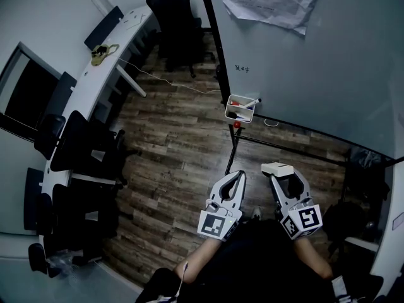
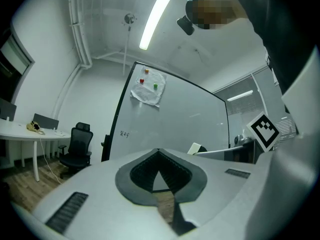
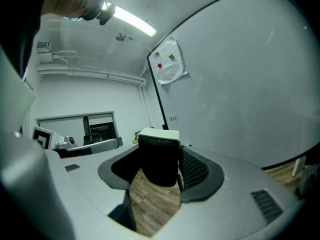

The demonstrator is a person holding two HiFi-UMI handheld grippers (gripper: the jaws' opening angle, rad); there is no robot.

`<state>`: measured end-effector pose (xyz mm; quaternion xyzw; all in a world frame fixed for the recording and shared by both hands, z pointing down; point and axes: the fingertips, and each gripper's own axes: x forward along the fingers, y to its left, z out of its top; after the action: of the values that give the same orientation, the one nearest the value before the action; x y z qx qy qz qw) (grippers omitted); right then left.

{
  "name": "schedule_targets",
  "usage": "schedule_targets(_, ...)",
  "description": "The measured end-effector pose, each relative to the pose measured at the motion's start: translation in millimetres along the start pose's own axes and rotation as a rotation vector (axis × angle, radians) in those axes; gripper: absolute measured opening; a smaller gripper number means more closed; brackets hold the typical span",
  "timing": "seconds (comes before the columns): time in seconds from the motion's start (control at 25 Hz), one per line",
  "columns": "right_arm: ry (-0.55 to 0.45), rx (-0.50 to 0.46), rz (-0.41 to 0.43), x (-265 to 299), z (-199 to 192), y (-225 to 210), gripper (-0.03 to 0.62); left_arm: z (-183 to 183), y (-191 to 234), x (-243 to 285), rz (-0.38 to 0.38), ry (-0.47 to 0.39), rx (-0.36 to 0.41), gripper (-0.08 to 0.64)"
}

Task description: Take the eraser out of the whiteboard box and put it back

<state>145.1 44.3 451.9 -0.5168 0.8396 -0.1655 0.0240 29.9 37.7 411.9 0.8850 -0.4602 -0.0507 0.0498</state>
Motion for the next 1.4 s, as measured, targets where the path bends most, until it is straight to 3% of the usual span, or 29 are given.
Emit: schedule_targets(1.4,0.015,-0.021,-0.008,7.4,-5.2,21.1,0.249,-4.3,19.7,-18.1,0.019,-0.003,-0.019,0.006)
